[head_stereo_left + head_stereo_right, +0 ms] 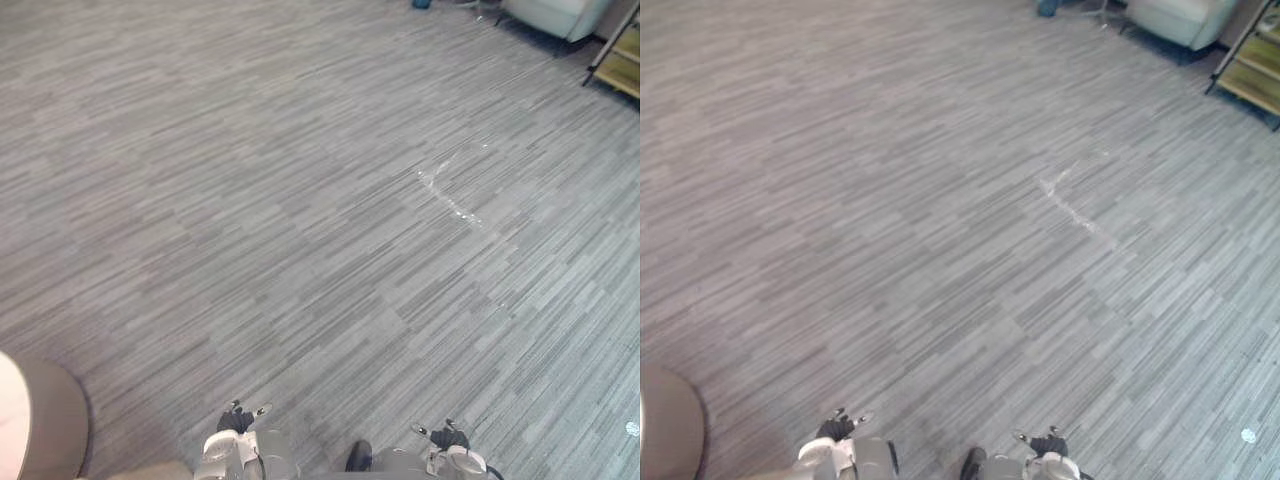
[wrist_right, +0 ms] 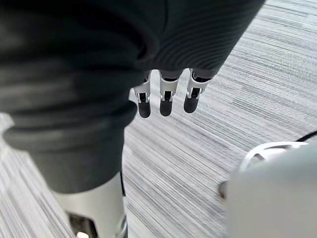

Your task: Pick up cushions and gather them together orderly.

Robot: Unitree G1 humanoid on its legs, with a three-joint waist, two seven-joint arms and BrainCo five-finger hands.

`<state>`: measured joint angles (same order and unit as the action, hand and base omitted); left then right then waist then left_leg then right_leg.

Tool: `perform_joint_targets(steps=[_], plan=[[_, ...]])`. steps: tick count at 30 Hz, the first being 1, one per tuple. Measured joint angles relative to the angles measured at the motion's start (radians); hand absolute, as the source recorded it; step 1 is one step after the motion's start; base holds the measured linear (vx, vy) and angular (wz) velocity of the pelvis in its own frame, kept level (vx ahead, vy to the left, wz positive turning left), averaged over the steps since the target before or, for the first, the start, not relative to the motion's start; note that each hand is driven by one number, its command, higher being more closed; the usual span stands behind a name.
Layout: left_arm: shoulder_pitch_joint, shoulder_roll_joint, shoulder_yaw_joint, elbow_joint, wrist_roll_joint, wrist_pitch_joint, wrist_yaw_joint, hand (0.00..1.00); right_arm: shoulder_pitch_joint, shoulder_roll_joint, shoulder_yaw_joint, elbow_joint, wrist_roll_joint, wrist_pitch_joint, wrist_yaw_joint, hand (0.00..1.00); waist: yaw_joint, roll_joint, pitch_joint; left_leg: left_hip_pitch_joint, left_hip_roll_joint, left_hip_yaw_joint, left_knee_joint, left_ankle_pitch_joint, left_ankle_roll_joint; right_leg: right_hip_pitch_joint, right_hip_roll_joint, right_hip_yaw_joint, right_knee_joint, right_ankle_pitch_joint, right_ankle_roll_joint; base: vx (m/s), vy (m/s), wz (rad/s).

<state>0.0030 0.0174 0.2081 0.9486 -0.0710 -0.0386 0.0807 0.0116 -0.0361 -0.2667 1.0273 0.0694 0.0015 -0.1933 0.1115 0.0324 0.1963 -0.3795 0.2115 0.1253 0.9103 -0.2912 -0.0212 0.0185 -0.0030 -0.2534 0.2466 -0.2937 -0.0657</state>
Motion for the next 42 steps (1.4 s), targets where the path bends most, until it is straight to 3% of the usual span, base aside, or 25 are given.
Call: perform_joint_targets(steps=[2, 3, 4, 6, 8, 9, 10, 11, 13, 17, 20, 21, 23, 25, 26, 27, 28, 31, 34, 35, 36, 37, 38, 40, 42], plan=[[-0.003, -0.014, 0.004, -0.020, -0.009, -0.003, 0.002, 0.00, -0.006, 0.004, 0.003, 0.000, 0.009, 0.004, -0.006, 0.00, 0.013, -0.005, -0.001, -0.036, -0.060, -0.008, -0.180, -0.003, -0.003, 0.004, -0.017, 0.061, -0.013, -0.008, 0.014, 0.38, 0.207, -1.20], [0.000, -0.022, 0.009, -0.025, -0.011, -0.005, 0.002, 0.00, -0.011, 0.015, 0.003, 0.000, 0.010, 0.006, -0.009, 0.00, 0.025, -0.004, -0.001, -0.037, -0.105, -0.050, -0.393, 0.058, -0.024, 0.018, -0.035, 0.122, -0.012, -0.030, 0.054, 0.32, 0.207, -1.12], [0.003, -0.023, 0.013, -0.025, -0.015, -0.006, 0.002, 0.00, -0.011, 0.019, 0.003, 0.000, 0.009, 0.006, -0.010, 0.00, 0.031, -0.007, -0.002, -0.033, -0.110, -0.052, -0.400, 0.121, -0.026, 0.022, -0.043, 0.142, -0.008, -0.039, 0.070, 0.44, 0.281, -1.27], [0.006, -0.010, 0.017, -0.026, -0.016, -0.006, 0.002, 0.00, 0.009, 0.062, 0.004, -0.010, 0.009, 0.009, -0.012, 0.00, 0.040, -0.059, -0.038, 0.003, -0.133, 0.028, -0.385, 0.062, 0.001, 0.030, -0.093, 0.187, 0.024, -0.047, 0.097, 0.55, 0.221, -0.74], [0.004, -0.009, 0.036, -0.024, -0.012, -0.006, 0.004, 0.00, 0.019, 0.088, 0.005, -0.033, 0.008, 0.007, -0.007, 0.00, 0.043, -0.084, -0.047, 0.042, -0.140, 0.075, -0.362, 0.015, 0.031, 0.016, -0.124, 0.185, 0.121, -0.039, 0.111, 0.60, 0.180, -0.66], [-0.007, -0.003, 0.024, -0.009, -0.009, 0.000, 0.004, 0.00, 0.018, 0.088, 0.005, -0.038, 0.007, 0.006, -0.002, 0.00, 0.048, -0.085, -0.046, 0.094, -0.149, 0.090, -0.366, -0.018, 0.042, -0.050, -0.146, 0.187, 0.313, -0.001, 0.166, 0.54, 0.184, -0.62], [-0.010, -0.002, 0.021, -0.004, -0.010, 0.001, 0.004, 0.00, 0.018, 0.088, 0.005, -0.039, 0.006, 0.006, -0.002, 0.00, 0.047, -0.084, -0.043, 0.106, -0.150, 0.090, -0.370, -0.025, 0.042, -0.068, -0.152, 0.187, 0.360, 0.013, 0.174, 0.48, 0.149, -0.60], [-0.027, 0.006, 0.004, 0.014, -0.010, 0.005, 0.004, 0.00, 0.018, 0.085, 0.004, -0.074, 0.001, 0.003, 0.005, 0.00, 0.040, -0.083, -0.012, 0.216, -0.152, 0.108, -0.402, -0.063, 0.045, -0.187, -0.183, 0.191, 0.686, 0.070, 0.203, 0.43, 0.092, -0.22], [-0.026, 0.008, -0.021, 0.026, -0.009, 0.008, 0.006, 0.00, 0.017, 0.079, 0.006, -0.102, -0.012, -0.004, 0.014, 0.00, 0.007, -0.074, -0.001, 0.333, -0.147, 0.113, -0.441, -0.072, 0.051, -0.264, -0.213, 0.107, 0.862, 0.050, 0.166, 0.42, 0.029, 0.01], [-0.040, -0.001, -0.038, 0.026, -0.010, 0.006, 0.004, 0.00, -0.012, 0.076, 0.002, -0.101, -0.027, -0.012, 0.022, 0.00, -0.007, -0.088, -0.004, 0.521, -0.107, 0.160, -0.622, -0.098, -0.004, -0.454, -0.240, -0.137, 0.574, 0.052, 0.103, 0.55, -0.060, -0.13], [-0.024, 0.012, -0.057, 0.048, -0.009, 0.006, 0.004, 0.00, -0.041, 0.044, 0.006, -0.060, -0.032, -0.013, 0.024, 0.00, -0.033, -0.086, -0.001, 0.592, -0.113, 0.159, -0.683, -0.095, -0.010, -0.485, -0.161, -0.168, 0.112, 0.221, 0.083, 0.55, -0.140, -0.18], [-0.027, 0.022, -0.071, 0.065, -0.009, 0.007, 0.006, 0.00, -0.052, 0.002, 0.003, -0.023, -0.030, -0.007, 0.028, 0.00, -0.047, -0.057, 0.005, 0.638, -0.100, 0.088, -0.685, -0.090, -0.017, -0.477, -0.112, -0.123, 0.091, 0.382, -0.035, 0.65, -0.172, -0.18], [-0.027, 0.019, -0.068, 0.076, 0.003, 0.006, 0.005, 0.00, -0.074, -0.018, -0.002, -0.013, -0.033, -0.003, 0.026, 0.00, -0.050, -0.019, 0.008, 0.626, -0.074, 0.020, -0.620, -0.017, -0.084, -0.487, -0.094, -0.120, 0.179, 0.294, -0.041, 0.72, -0.211, -0.37], [-0.031, 0.009, -0.030, 0.077, 0.011, 0.005, 0.008, 0.00, -0.075, -0.018, -0.024, -0.013, -0.031, -0.002, 0.027, 0.00, -0.057, 0.006, 0.015, 0.582, -0.053, -0.029, -0.444, 0.084, -0.061, -0.444, -0.059, -0.128, 0.209, 0.216, -0.041, 0.66, -0.217, -0.33], [-0.031, -0.003, 0.012, 0.072, 0.010, 0.007, 0.008, 0.00, -0.067, -0.012, -0.021, -0.027, -0.031, -0.002, 0.025, 0.00, -0.057, 0.033, 0.030, 0.482, -0.021, -0.073, -0.178, 0.276, -0.024, -0.353, -0.017, -0.126, 0.170, 0.175, -0.045, 0.54, -0.136, -0.28], [-0.027, -0.009, 0.014, 0.067, 0.010, 0.007, 0.008, 0.00, -0.063, -0.011, -0.012, -0.031, -0.030, -0.003, 0.024, 0.00, -0.053, 0.040, 0.031, 0.433, -0.004, -0.088, -0.067, 0.299, -0.035, -0.316, 0.001, -0.118, 0.147, 0.167, -0.049, 0.75, -0.089, -0.39], [-0.023, -0.014, 0.019, 0.054, 0.010, 0.005, 0.003, 0.00, -0.063, 0.006, 0.012, -0.029, -0.028, -0.004, 0.022, 0.00, -0.038, 0.037, 0.039, 0.289, 0.033, -0.086, 0.204, 0.200, -0.016, -0.205, 0.040, -0.095, 0.099, 0.127, -0.060, 0.60, -0.029, -0.34], [-0.015, 0.002, 0.005, 0.007, 0.009, 0.004, 0.000, 0.00, -0.062, 0.035, 0.045, -0.025, -0.023, -0.004, 0.018, 0.00, -0.002, 0.007, 0.044, 0.116, 0.009, -0.048, 0.256, 0.101, -0.006, -0.055, 0.049, -0.041, 0.012, 0.080, -0.049, 0.58, -0.021, -0.41], [0.002, -0.005, 0.002, -0.044, -0.012, -0.007, -0.005, 0.00, -0.077, 0.038, 0.071, -0.013, -0.019, -0.002, 0.018, 0.00, 0.029, 0.002, 0.045, -0.035, -0.068, -0.002, -0.083, 0.047, -0.006, 0.080, 0.033, 0.040, -0.090, 0.053, -0.011, 0.60, 0.101, -0.70], [0.002, -0.012, 0.011, -0.053, -0.012, -0.009, -0.004, 0.00, -0.083, 0.036, 0.070, -0.009, -0.019, -0.002, 0.018, 0.00, 0.041, 0.001, 0.045, -0.038, -0.099, 0.006, -0.340, 0.088, -0.020, 0.110, 0.011, 0.071, -0.099, 0.027, 0.014, 0.75, 0.271, -0.81], [0.010, -0.018, 0.013, -0.054, -0.017, -0.014, -0.005, 0.00, -0.082, 0.031, 0.071, -0.005, -0.019, -0.003, 0.018, 0.00, 0.055, 0.006, 0.042, -0.035, -0.121, 0.001, -0.580, 0.224, -0.046, 0.146, -0.006, 0.108, -0.118, -0.012, 0.042, 0.50, 0.195, -0.80], [0.014, -0.023, 0.018, -0.057, -0.018, -0.017, -0.005, 0.00, -0.082, 0.031, 0.074, -0.001, -0.020, -0.002, 0.017, 0.00, 0.065, 0.002, 0.040, -0.031, -0.123, 0.007, -0.602, 0.287, -0.061, 0.162, -0.014, 0.125, -0.123, -0.023, 0.052, 0.67, 0.265, -0.71], [0.007, -0.020, 0.049, -0.054, -0.017, -0.021, -0.004, 0.00, -0.092, 0.043, 0.082, 0.017, -0.021, 0.000, 0.018, 0.00, 0.080, -0.033, 0.030, -0.023, -0.154, 0.045, -0.577, 0.290, -0.003, 0.190, -0.048, 0.159, -0.144, -0.034, 0.063, 0.75, 0.213, -0.45], [0.000, -0.013, 0.053, -0.053, -0.020, -0.023, -0.003, 0.00, -0.098, 0.043, 0.068, 0.021, -0.025, 0.004, 0.019, 0.00, 0.080, -0.050, 0.028, -0.039, -0.159, 0.059, -0.463, 0.218, 0.066, 0.217, -0.065, 0.178, -0.146, 0.045, 0.058, 0.89, 0.255, -0.17], [0.003, -0.005, 0.067, -0.045, -0.016, -0.014, 0.000, 0.00, -0.094, 0.039, 0.064, 0.016, -0.032, 0.002, 0.020, 0.00, 0.088, -0.084, 0.014, 0.028, -0.184, 0.083, -0.410, 0.154, 0.127, 0.195, -0.108, 0.209, 0.024, 0.113, 0.134, 0.64, 0.214, -0.20]])
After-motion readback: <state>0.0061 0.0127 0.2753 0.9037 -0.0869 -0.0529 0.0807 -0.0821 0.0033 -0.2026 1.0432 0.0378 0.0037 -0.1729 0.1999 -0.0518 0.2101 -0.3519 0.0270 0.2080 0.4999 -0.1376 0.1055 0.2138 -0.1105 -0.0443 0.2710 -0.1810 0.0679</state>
